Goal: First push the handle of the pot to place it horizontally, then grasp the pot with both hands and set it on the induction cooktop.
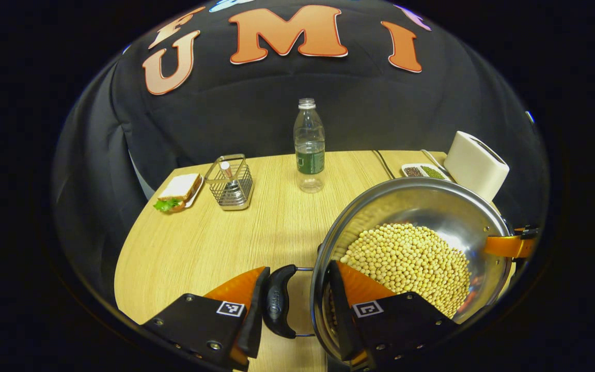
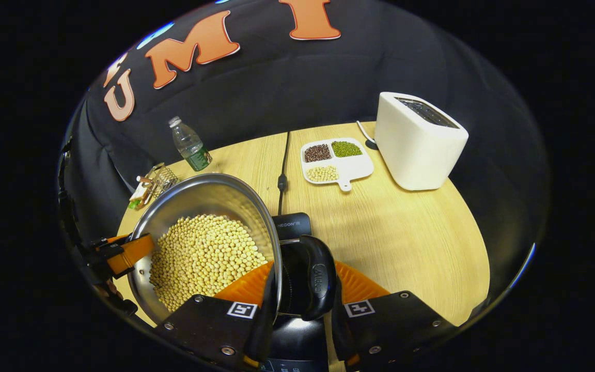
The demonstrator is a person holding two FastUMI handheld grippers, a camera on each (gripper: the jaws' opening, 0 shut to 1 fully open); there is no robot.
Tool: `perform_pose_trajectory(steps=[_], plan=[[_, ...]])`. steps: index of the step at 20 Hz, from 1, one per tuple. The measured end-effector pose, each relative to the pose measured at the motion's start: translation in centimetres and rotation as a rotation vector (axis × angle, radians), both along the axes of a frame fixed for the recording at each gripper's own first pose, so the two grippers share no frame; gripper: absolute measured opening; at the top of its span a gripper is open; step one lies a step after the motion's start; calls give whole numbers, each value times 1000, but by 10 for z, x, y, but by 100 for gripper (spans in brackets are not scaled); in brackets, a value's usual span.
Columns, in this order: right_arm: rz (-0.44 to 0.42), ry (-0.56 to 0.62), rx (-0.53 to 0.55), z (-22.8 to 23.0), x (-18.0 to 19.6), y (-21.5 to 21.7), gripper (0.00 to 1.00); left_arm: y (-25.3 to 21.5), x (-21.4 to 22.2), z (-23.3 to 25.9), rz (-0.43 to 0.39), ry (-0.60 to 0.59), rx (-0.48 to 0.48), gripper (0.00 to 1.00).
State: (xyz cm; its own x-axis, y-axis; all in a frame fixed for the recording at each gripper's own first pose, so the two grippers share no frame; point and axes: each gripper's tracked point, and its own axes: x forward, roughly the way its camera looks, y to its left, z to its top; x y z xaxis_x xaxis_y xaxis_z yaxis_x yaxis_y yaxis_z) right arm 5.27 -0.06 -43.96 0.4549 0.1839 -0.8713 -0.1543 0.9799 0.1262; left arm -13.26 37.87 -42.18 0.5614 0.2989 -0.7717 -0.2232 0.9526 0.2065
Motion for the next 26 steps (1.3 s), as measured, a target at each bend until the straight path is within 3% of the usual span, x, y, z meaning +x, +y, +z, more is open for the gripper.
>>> perform_pose_trajectory(steps=[3,6,7,12,15,16,17,22,26], plan=[[-6,17,3,-4,1,3,43,0,3,0,-14,9,12,61],[-15,35,13,-8,2,1,47,-1,3,3,-35,15,29,61],[-18,40,14,-11,3,0,43,0,3,5,-40,19,34,61],[-30,-31,-49,-2,14,-1,61,-1,0,10,-35,22,11,63],[-8,-169,-67,38,35,5,74,0,8,37,-81,-15,49,68],[5,-223,-70,56,42,8,77,1,10,48,-89,-29,59,73],[18,-279,-69,75,47,13,83,3,12,63,-82,-49,59,83],[53,-490,6,172,54,45,93,22,26,160,33,-238,15,84],[89,-629,57,248,50,62,94,40,27,248,56,-403,40,84]])
